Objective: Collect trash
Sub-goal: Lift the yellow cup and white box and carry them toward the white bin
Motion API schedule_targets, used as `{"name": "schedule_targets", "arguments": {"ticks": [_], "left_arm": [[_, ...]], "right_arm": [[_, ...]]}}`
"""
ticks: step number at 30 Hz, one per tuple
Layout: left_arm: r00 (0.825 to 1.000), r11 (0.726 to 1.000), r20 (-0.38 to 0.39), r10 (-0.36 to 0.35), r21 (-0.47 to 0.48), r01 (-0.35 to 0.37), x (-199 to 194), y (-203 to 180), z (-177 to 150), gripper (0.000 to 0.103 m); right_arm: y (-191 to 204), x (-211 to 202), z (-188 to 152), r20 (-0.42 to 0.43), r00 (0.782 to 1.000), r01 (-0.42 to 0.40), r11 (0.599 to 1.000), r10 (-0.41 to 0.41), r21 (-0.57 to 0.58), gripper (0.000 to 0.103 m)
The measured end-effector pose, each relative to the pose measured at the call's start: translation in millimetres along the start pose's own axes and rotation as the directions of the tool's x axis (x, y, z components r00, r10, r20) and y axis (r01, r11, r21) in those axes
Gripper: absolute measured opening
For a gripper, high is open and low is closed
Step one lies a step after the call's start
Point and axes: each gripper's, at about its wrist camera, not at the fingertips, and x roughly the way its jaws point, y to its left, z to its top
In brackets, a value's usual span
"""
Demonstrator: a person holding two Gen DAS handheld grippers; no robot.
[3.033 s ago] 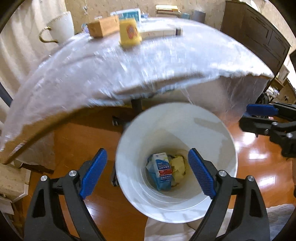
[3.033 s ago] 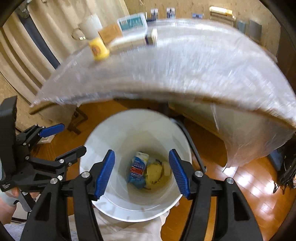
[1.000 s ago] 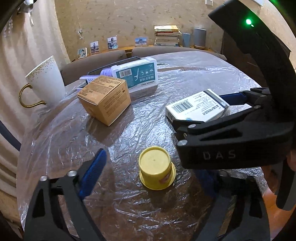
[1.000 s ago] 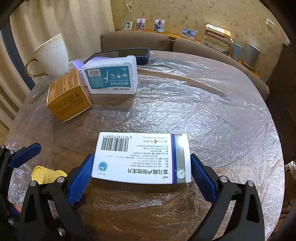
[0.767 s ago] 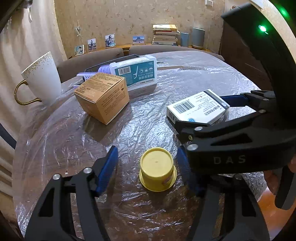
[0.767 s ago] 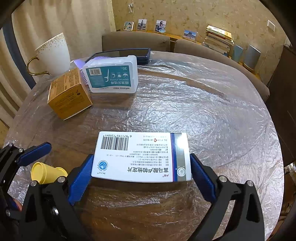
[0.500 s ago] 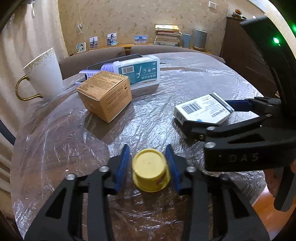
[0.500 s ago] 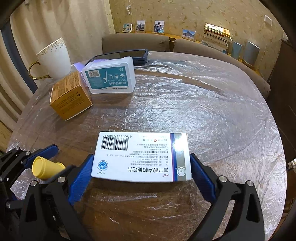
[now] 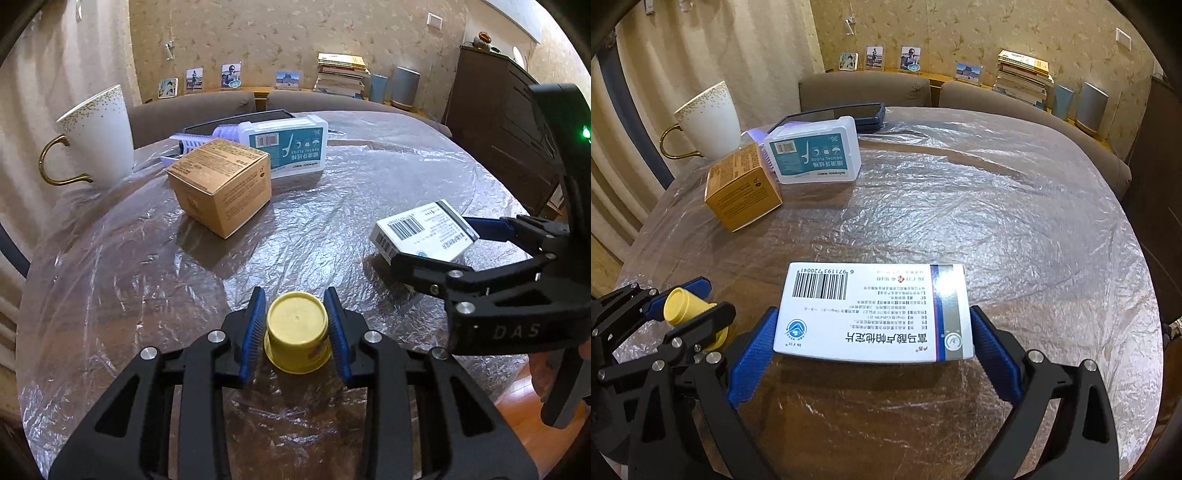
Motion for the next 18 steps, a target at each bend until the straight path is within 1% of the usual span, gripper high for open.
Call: {"name": "schedule_targets", "arguments": {"ticks": [4,10,11,18], "left_arm": [[1.0,1.0,0.007,-0.015,-0.023,0.015,-4,3,-2,0.035],[1.0,1.0,0.015,-0.011,-0.029,0.011,-6,4,-2,0.033],[1.0,0.999,0.019,-0.011,-0.031,0.012,-7,4,-2,0.031],[1.0,0.999,0.022,-0.018,-0.037,0.019,-10,2,-4,0.031]], "right_arm": [[1,-5,-4,0.007,1.0,-0.007,1.0,0.007,-0.007,0.096],[1,-12,-5,0.02,1.0,-0.02,1.0,0.02,-0.006,0.096],[1,-13,-5,0.022,1.0,-0.021,1.0,0.021,-0.007,0.096],[-2,-18,-8,0.028,0.999,-0.027,1.0,0.027,-0.005,0.096]]}}
